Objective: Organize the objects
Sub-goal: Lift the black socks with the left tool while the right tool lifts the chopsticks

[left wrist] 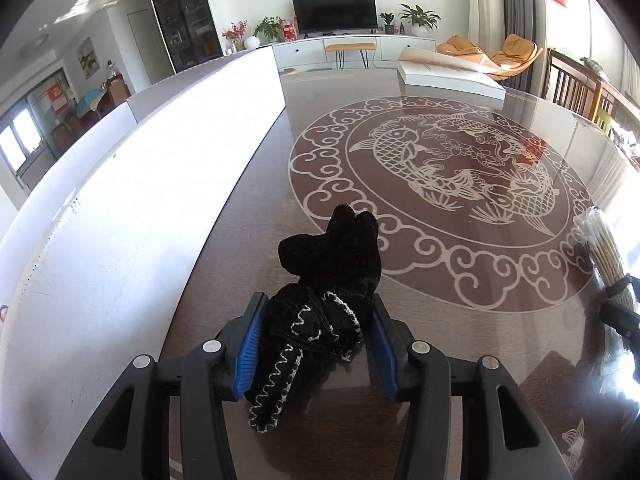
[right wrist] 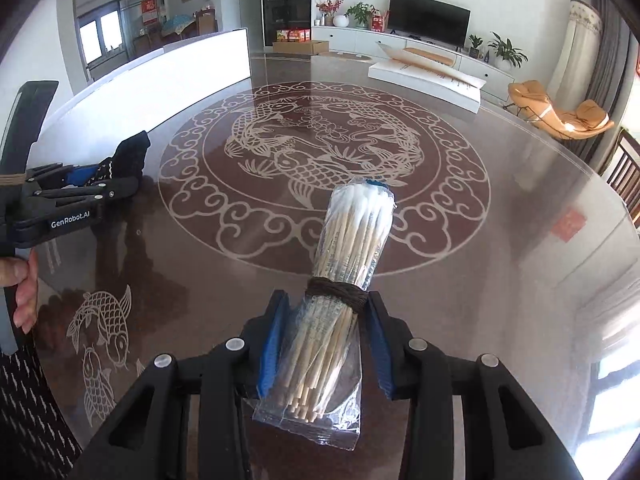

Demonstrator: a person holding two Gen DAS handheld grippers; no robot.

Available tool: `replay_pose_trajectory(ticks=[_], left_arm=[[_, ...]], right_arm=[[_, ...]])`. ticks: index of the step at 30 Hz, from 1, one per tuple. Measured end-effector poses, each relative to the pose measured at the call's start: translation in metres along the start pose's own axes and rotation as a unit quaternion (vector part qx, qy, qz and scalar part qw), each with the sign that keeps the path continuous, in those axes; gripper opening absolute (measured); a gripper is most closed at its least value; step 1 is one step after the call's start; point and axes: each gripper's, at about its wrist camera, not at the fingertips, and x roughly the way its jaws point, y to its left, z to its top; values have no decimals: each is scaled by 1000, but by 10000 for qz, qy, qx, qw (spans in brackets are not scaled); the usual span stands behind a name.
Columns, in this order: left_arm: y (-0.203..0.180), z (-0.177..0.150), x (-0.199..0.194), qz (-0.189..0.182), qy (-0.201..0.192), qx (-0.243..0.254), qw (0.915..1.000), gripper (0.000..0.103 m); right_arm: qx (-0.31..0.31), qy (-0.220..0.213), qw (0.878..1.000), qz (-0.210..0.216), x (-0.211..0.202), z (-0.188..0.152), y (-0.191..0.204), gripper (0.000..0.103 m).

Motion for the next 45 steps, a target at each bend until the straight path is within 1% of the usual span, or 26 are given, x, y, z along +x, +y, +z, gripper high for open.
replay_pose_trajectory(ticks=[1,2,3,4,5,6,7,9,11,13,15,17,21,23,26,41,43,45], left_arm=[[0,0,0,-17,0,-17,10000,49],[1,0,0,-33,-2,-37,10000,49],[2,1,1,-61,-4,-62,10000,50],[2,0,0,-96,-5,-82,9999,52],[2,0,0,-123,-4,-90,9999,56],[2,1,3,-132,10,-78,9999,61],[1,1,4,-128,31,-45,9999,64],[-4,1,8,-92,72,66,9999,72],[-8,1,6,-31,52,148,9999,74],[-6,0,5,-54,67,114,9999,78],[-2,0,7,-84,124,10,9999,90],[2,0,11,-123,195,-106,9997,97],[4,-1,11,-139,217,-138,9996,98],[3,0,13,-171,264,-141,9994,103],[4,-1,14,-222,283,-180,9992,103],[4,0,14,-193,284,-169,9993,103],[4,0,13,-202,291,-169,9992,103],[4,0,13,-258,311,-150,9991,103]], right_arm=[[81,-7,10000,-6,-3,-5,-1,41],[170,-25,9999,-11,-4,-8,-4,47],[238,-32,9997,-47,-3,-9,-7,60],[282,-32,9996,-92,-4,-9,-7,67],[318,-28,9994,-144,-3,-10,-8,76],[341,-13,9993,-177,-1,-9,-8,80],[347,-2,9992,-178,-3,-10,-8,82],[353,39,9992,-173,-1,-10,-8,90],[341,61,9993,-167,0,-11,-8,93],[339,87,9992,-174,1,-10,-8,95],[382,125,9990,-201,3,-9,-9,100],[424,158,9987,-229,5,-8,-10,102],[435,168,9986,-238,6,-8,-11,103],[435,168,9986,-238,6,-8,-11,103],[436,170,9986,-239,6,-8,-11,103],[425,189,9987,-224,7,-8,-12,103],[361,356,9986,-169,9,-5,-13,103],[188,778,9968,-26,14,4,-15,103]])
